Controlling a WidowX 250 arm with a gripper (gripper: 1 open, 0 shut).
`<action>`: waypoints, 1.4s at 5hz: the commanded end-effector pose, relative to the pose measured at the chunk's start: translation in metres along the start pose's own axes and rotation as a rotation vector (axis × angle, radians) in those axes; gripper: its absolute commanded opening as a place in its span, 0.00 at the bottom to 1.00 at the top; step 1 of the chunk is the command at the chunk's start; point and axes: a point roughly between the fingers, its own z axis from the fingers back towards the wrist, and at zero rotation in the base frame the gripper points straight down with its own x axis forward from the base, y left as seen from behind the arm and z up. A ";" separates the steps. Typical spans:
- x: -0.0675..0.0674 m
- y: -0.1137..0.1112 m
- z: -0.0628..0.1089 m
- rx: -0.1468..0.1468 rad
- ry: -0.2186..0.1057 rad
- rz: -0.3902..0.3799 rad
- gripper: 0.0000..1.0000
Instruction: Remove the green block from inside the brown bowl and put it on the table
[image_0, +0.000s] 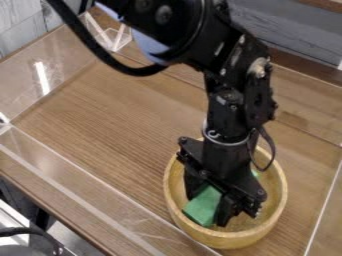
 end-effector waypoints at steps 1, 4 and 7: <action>0.011 0.001 0.021 -0.015 -0.076 0.018 0.00; 0.014 0.003 0.030 -0.023 -0.099 0.057 0.00; 0.011 0.020 0.098 -0.020 -0.152 0.147 0.00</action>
